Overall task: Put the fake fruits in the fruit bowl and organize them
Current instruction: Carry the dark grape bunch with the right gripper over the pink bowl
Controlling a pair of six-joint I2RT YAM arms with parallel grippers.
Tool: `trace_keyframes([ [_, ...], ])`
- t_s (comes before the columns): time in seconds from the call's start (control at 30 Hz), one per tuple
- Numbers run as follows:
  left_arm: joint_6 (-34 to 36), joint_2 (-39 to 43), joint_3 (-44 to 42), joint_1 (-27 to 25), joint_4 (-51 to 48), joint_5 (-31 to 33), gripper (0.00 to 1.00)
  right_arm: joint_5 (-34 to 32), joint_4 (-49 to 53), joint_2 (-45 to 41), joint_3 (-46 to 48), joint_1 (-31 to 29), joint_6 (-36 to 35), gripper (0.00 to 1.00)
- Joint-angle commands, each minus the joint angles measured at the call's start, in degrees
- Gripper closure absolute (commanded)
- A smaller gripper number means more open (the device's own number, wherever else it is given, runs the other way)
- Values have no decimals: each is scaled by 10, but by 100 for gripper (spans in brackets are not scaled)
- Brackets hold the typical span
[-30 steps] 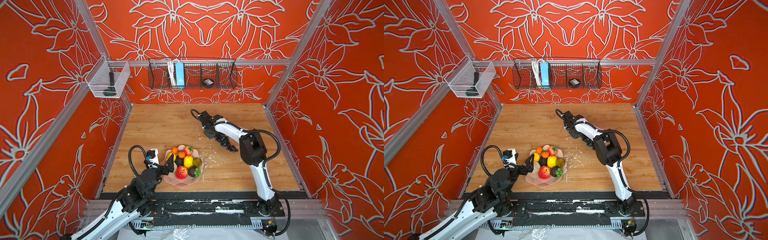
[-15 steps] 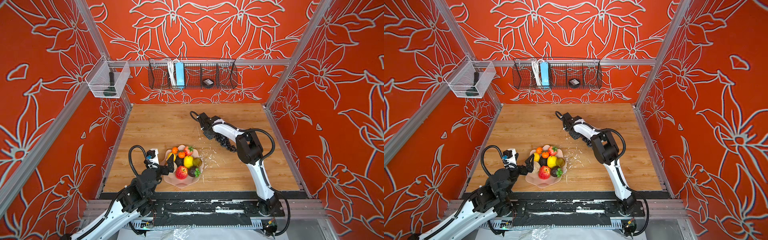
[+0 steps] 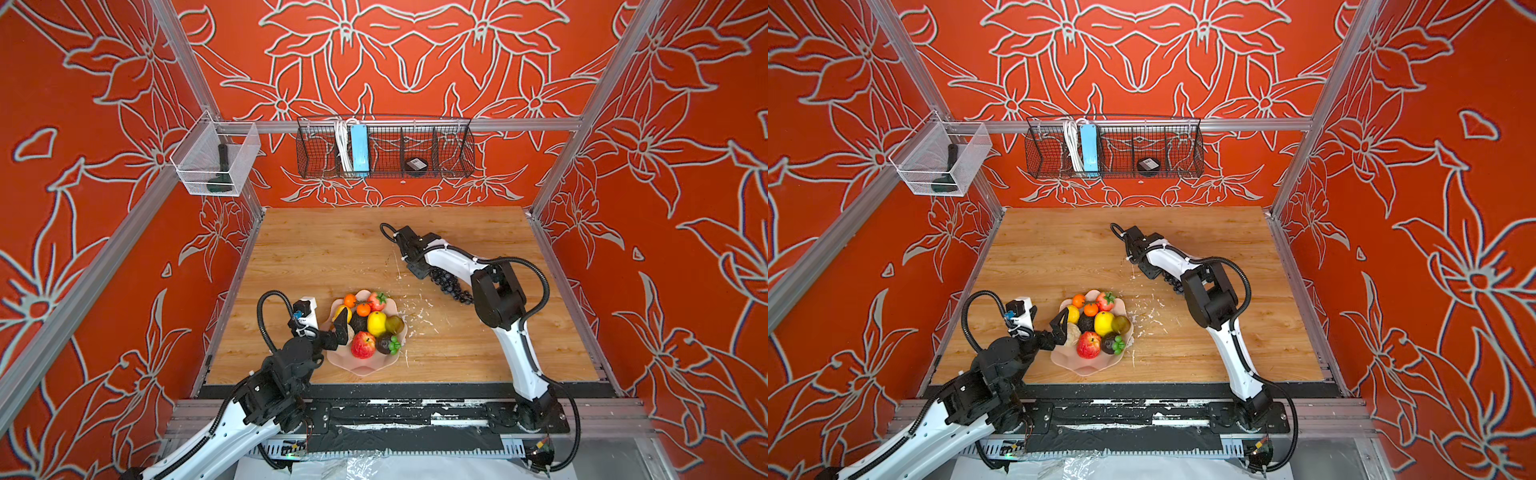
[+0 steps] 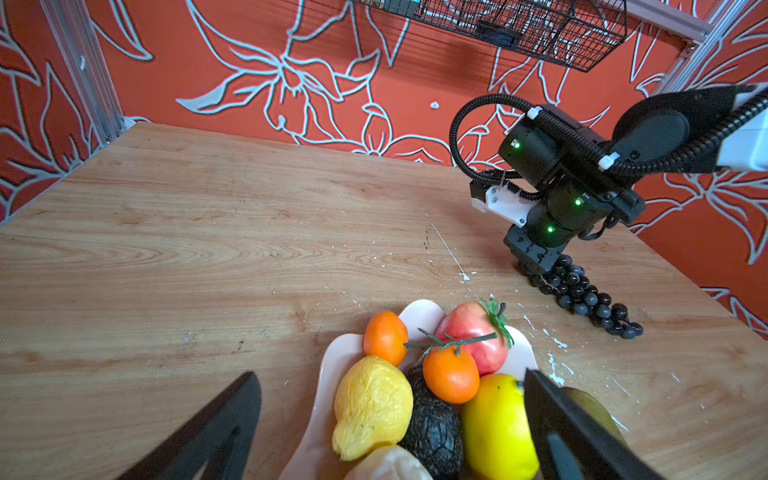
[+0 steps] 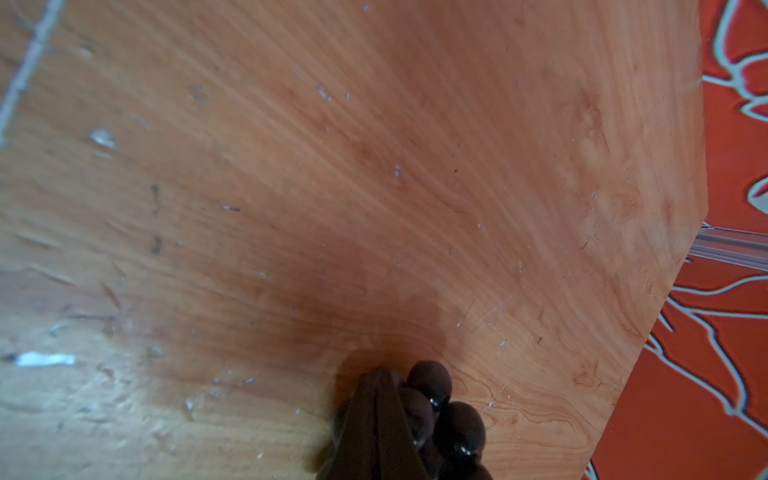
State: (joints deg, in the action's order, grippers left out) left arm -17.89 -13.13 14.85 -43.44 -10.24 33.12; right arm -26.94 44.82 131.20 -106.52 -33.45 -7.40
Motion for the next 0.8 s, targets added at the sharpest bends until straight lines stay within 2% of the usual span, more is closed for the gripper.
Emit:
trace_keyframes([
  [0.0,-8,5,-5,5,4,3,2,0,-11,-72,37,-4,11,100],
  [0.17,-7,11,-4,5,0,10,2,30,-56,-170,125,-5,43,100],
  [0.43,-4,16,-5,6,-4,20,2,119,-109,-328,242,-10,85,100],
  [0.6,-2,18,-4,6,-9,33,2,184,-126,-422,275,-16,90,100],
  [0.77,-4,31,-6,6,-20,52,2,226,-115,-482,267,-32,101,100],
])
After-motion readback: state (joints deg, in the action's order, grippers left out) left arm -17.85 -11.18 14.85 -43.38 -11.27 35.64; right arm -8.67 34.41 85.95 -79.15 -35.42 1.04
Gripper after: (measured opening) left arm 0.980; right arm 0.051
